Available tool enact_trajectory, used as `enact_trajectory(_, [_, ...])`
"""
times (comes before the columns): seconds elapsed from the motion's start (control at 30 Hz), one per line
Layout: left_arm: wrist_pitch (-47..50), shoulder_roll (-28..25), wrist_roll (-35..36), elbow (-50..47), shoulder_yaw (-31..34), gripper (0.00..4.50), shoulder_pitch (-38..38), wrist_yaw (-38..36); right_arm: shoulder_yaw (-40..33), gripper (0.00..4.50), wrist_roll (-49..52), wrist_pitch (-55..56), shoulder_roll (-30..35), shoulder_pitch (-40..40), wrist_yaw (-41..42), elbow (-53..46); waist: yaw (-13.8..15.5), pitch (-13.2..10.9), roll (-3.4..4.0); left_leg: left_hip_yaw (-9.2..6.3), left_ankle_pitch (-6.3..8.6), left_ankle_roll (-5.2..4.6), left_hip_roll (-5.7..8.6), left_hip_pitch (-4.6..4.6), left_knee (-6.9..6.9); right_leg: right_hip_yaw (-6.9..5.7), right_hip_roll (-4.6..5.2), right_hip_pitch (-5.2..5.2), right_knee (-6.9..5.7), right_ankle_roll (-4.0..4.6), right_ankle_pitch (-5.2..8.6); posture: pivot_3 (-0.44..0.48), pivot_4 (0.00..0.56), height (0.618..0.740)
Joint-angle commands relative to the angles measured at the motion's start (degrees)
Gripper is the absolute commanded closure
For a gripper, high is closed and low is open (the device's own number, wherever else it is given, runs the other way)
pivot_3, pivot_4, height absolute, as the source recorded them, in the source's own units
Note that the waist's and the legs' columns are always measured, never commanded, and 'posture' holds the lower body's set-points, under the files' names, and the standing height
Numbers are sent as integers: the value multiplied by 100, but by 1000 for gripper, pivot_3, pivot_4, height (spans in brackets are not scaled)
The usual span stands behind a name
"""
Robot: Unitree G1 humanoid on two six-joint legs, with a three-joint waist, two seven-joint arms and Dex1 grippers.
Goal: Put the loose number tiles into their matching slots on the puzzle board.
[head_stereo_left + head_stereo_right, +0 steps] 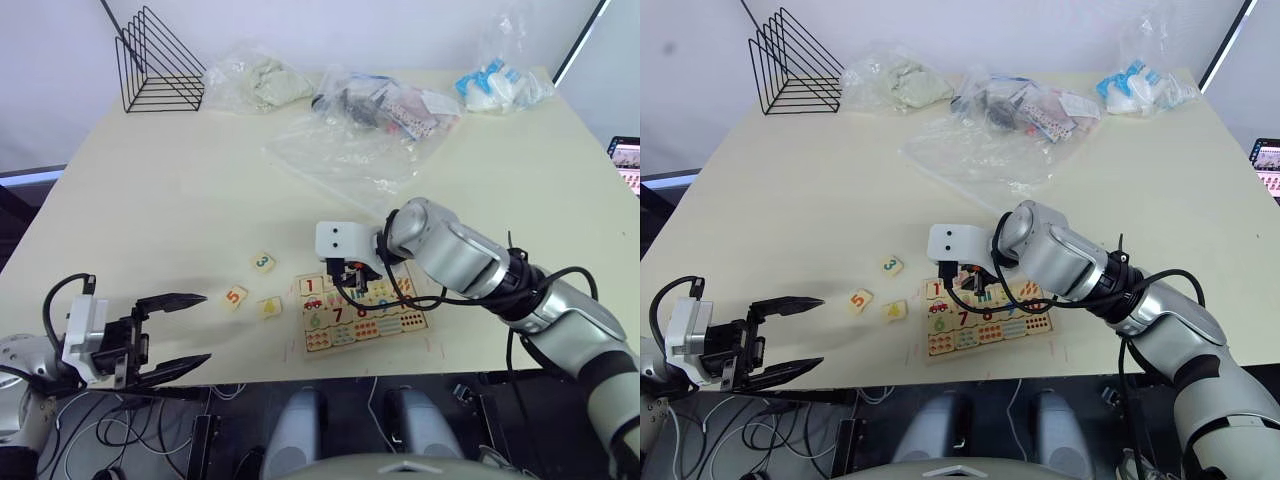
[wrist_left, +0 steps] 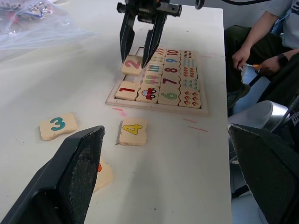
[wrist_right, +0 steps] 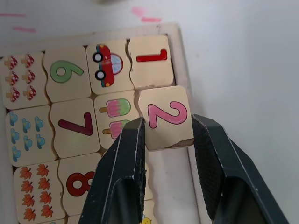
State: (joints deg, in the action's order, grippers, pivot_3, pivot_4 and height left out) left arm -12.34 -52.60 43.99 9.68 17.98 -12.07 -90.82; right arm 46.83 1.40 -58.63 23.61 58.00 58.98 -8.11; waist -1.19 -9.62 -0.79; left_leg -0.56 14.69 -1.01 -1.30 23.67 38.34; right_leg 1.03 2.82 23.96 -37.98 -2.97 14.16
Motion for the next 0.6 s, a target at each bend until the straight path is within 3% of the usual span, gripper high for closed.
enact_trajectory(0.03, [-50, -108, 56, -35, 166, 0, -35, -168, -1, 3553, -68, 28, -88, 147, -42, -41, -2, 0, 0, 0, 0, 0, 0, 0, 0, 0, 0, 0, 0, 0, 0, 0, 150, 740])
enact_trajectory(0.6, [-121, -105, 93, -35, 178, 0, -139, -168, 57, 3553, -96, -33, -130, 87, -28, -6, -7, 0, 0, -1, 0, 0, 0, 0, 0, -1, 0, 0, 0, 0, 0, 0, 150, 740])
